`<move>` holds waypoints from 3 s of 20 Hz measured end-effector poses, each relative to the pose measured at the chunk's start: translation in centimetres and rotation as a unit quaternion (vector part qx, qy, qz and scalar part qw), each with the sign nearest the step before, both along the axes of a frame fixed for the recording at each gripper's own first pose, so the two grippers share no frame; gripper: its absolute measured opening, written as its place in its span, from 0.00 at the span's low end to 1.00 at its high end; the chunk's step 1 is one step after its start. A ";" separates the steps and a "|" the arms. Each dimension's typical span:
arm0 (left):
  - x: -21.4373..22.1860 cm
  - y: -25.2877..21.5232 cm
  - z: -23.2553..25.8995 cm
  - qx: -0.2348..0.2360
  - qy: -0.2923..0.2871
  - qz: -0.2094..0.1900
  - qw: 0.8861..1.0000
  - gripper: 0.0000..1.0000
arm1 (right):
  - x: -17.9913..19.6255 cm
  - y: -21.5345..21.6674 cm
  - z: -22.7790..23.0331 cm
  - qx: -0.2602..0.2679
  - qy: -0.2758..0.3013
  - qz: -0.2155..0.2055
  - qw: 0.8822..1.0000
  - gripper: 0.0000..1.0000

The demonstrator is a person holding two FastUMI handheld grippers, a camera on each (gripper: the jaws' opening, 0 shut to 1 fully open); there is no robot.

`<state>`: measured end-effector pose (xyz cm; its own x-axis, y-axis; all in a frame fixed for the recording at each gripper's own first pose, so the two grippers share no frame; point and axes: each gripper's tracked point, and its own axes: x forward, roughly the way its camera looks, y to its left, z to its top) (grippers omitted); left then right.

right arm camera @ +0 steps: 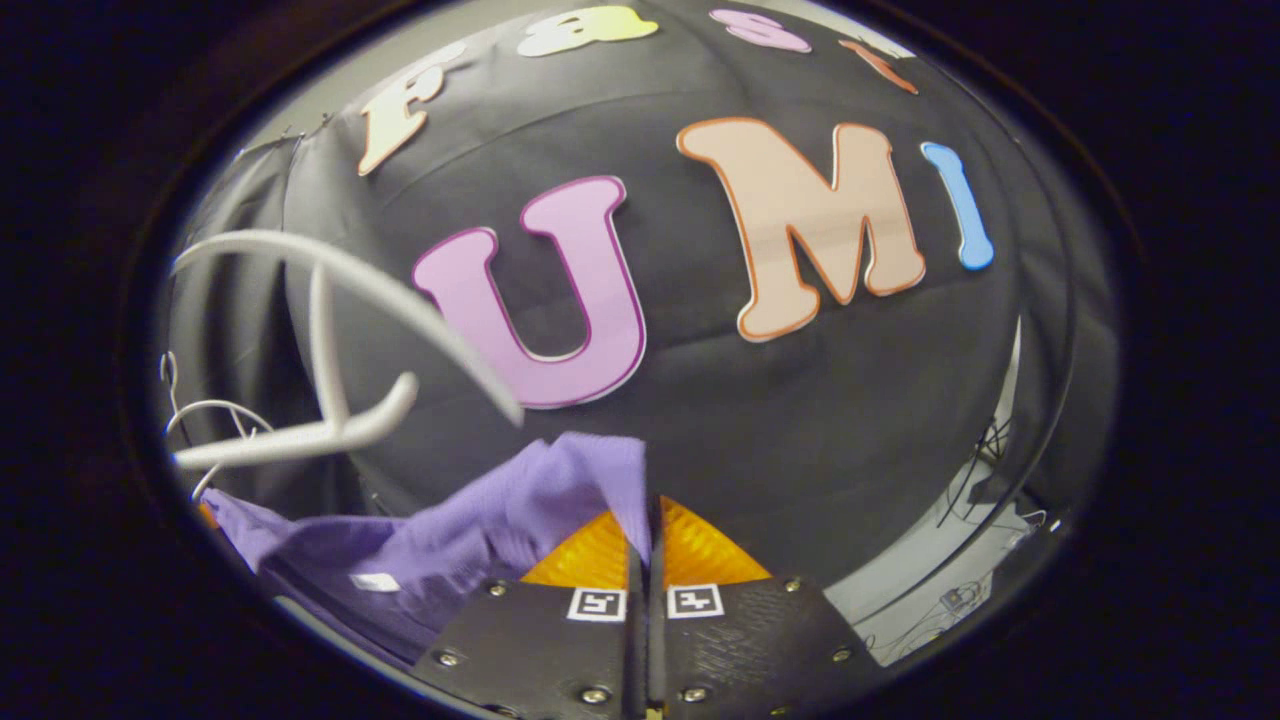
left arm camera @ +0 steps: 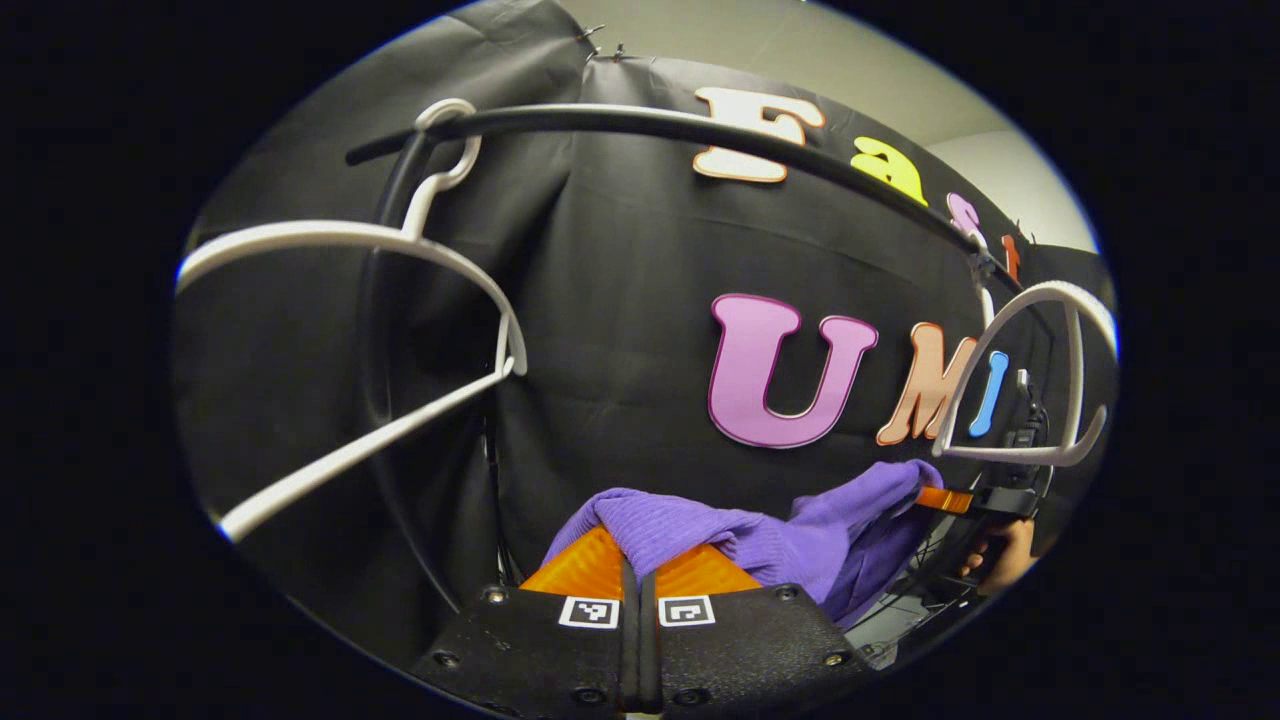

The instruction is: Grasp the clothes on the hanger with both hands and then place them into the laundry hamper below.

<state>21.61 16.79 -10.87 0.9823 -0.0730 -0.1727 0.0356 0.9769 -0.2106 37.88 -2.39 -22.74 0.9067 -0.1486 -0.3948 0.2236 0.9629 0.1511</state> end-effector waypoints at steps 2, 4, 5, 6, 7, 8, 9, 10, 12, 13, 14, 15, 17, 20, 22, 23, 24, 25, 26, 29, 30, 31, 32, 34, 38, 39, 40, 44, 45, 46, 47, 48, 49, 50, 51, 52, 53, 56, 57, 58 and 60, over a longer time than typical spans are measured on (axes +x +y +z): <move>-1.7 -0.6 -2.5 0.003 0.026 0.002 1.000 0.01 | -1.6 0.6 -1.8 -0.012 0.022 0.017 1.000 0.01; -3.1 -0.9 -3.6 0.018 0.038 0.005 0.999 0.01 | -3.5 1.5 -2.3 -0.029 0.026 0.035 0.999 0.01; -3.9 -1.3 -3.7 0.024 0.040 0.004 0.999 0.01 | -4.4 1.8 -2.3 -0.036 0.028 0.042 0.998 0.01; -4.8 -1.5 -3.6 0.028 0.041 0.004 0.999 0.00 | -5.3 2.1 -2.3 -0.042 0.031 0.048 0.997 0.01; -5.6 -1.6 -3.4 0.030 0.041 0.002 0.999 0.00 | -6.2 2.4 -2.2 -0.045 0.031 0.051 0.997 0.01; -6.4 -1.9 -3.1 0.032 0.040 0.002 0.999 0.00 | -7.1 2.6 -1.8 -0.044 0.031 0.054 0.997 0.01; -7.3 -2.2 -2.9 0.036 0.039 0.001 0.999 0.00 | -8.0 2.7 -1.4 -0.043 0.030 0.054 0.997 0.01; -8.0 -2.4 -2.5 0.040 0.038 0.001 0.998 0.00 | -9.0 2.7 -1.0 -0.041 0.029 0.054 0.997 0.01; -9.5 -3.0 -1.9 0.045 0.036 0.000 0.998 0.00 | -10.8 2.6 0.1 -0.040 0.026 0.052 0.997 0.01; -10.2 -3.3 -1.6 0.046 0.034 -0.001 0.998 0.00 | -11.8 2.4 0.7 -0.042 0.023 0.052 0.997 0.01; -10.7 -3.6 -1.3 0.048 0.033 0.000 0.998 0.00 | -12.6 2.3 1.4 -0.043 0.020 0.052 0.997 0.01; -11.2 -3.8 -1.2 0.048 0.033 -0.001 0.998 0.00 | -13.5 2.2 2.0 -0.044 0.018 0.053 0.997 0.01; -12.4 -4.8 -0.6 0.048 0.031 -0.001 0.998 0.00 | -15.2 1.9 3.2 -0.049 0.012 0.055 0.997 0.01; -13.4 -6.7 0.6 0.052 0.016 -0.004 0.998 0.00 | -17.5 1.7 4.8 -0.053 -0.001 0.060 0.997 0.01; -13.8 -7.9 1.4 0.054 0.006 -0.013 0.998 0.00 | -18.6 2.0 6.2 -0.046 -0.012 0.062 0.997 0.01; -14.0 -8.5 1.8 0.054 0.001 -0.017 0.998 0.00 | -19.2 2.2 6.9 -0.043 -0.017 0.062 0.997 0.01; -14.1 -9.1 2.2 0.054 -0.003 -0.020 0.998 0.00 | -19.6 2.3 7.6 -0.041 -0.022 0.062 0.997 0.01; -14.1 -9.7 2.6 0.052 -0.008 -0.024 0.998 0.00 | -19.8 2.3 8.3 -0.039 -0.028 0.062 0.997 0.01; -14.1 -10.3 3.0 0.049 -0.011 -0.028 0.998 0.00 | -19.9 2.3 9.0 -0.038 -0.033 0.061 0.997 0.01; -14.3 -12.0 4.2 0.041 -0.023 -0.040 0.998 0.00 | -20.7 2.7 10.7 -0.034 -0.047 0.060 0.997 0.01; -14.2 -12.5 4.6 0.039 -0.028 -0.043 0.998 0.00 | -20.8 2.7 11.3 -0.032 -0.051 0.059 0.996 0.01; -14.0 -13.1 5.1 0.038 -0.032 -0.048 0.998 0.02 | -20.7 2.8 11.8 -0.030 -0.056 0.059 0.996 0.01; -13.9 -13.8 5.5 0.036 -0.036 -0.052 0.997 0.00 | -20.7 2.8 12.2 -0.028 -0.059 0.057 0.996 0.01; -13.6 -14.9 6.0 0.034 -0.040 -0.062 0.997 0.00 | -20.5 3.1 12.9 -0.024 -0.063 0.055 0.996 0.02; -12.5 -17.3 6.9 0.034 -0.051 -0.083 0.995 0.00 | -20.1 3.2 13.7 -0.018 -0.068 0.052 0.996 0.03; -12.4 -17.9 7.0 0.034 -0.052 -0.089 0.994 0.00 | -19.9 3.3 13.7 -0.018 -0.066 0.051 0.996 0.01; -12.2 -18.4 7.2 0.035 -0.053 -0.092 0.994 0.00 | -19.9 3.4 13.6 -0.020 -0.066 0.050 0.996 0.01; -11.0 -20.2 7.4 0.036 -0.057 -0.101 0.993 0.00 | -19.0 4.0 13.9 -0.020 -0.072 0.053 0.996 0.02; -10.6 -20.7 7.3 0.036 -0.057 -0.104 0.992 0.01 | -18.8 4.0 13.9 -0.020 -0.071 0.053 0.996 0.01; -10.3 -21.2 7.4 0.034 -0.057 -0.105 0.992 0.01 | -18.6 4.1 13.8 -0.020 -0.070 0.053 0.996 0.01; -9.9 -21.5 7.3 0.032 -0.056 -0.106 0.992 0.02 | -18.3 4.1 13.7 -0.019 -0.069 0.053 0.996 0.01; -9.3 -22.0 7.1 0.030 -0.053 -0.109 0.992 0.02 | -18.2 4.1 13.6 -0.017 -0.068 0.052 0.996 0.01; -8.9 -22.5 6.9 0.028 -0.053 -0.111 0.992 0.01 | -17.9 4.0 13.4 -0.016 -0.066 0.051 0.996 0.01; -8.5 -22.9 6.8 0.030 -0.054 -0.115 0.991 0.00 | -17.7 3.9 13.0 -0.016 -0.062 0.049 0.997 0.01; -8.1 -23.2 6.6 0.036 -0.055 -0.118 0.991 0.00 | -17.5 3.9 12.7 -0.017 -0.058 0.050 0.997 0.01; -7.6 -23.5 6.4 0.045 -0.058 -0.120 0.990 0.00 | -17.2 3.9 12.4 -0.019 -0.055 0.050 0.997 0.01; -7.1 -23.8 6.1 0.051 -0.060 -0.122 0.989 0.01 | -16.9 3.7 12.0 -0.020 -0.052 0.049 0.997 0.01; -5.8 -24.6 5.1 0.062 -0.060 -0.129 0.988 0.00 | -16.0 3.4 10.6 -0.020 -0.039 0.046 0.998 0.01; -5.5 -24.8 4.5 0.065 -0.058 -0.130 0.988 0.02 | -15.7 3.3 10.1 -0.018 -0.035 0.044 0.998 0.01; -5.0 -24.9 4.2 0.066 -0.057 -0.130 0.988 0.02 | -15.4 3.3 9.7 -0.015 -0.032 0.043 0.998 0.01; -4.0 -25.1 3.2 0.068 -0.050 -0.130 0.988 0.00 | -14.8 3.2 8.4 -0.016 -0.023 0.042 0.999 0.05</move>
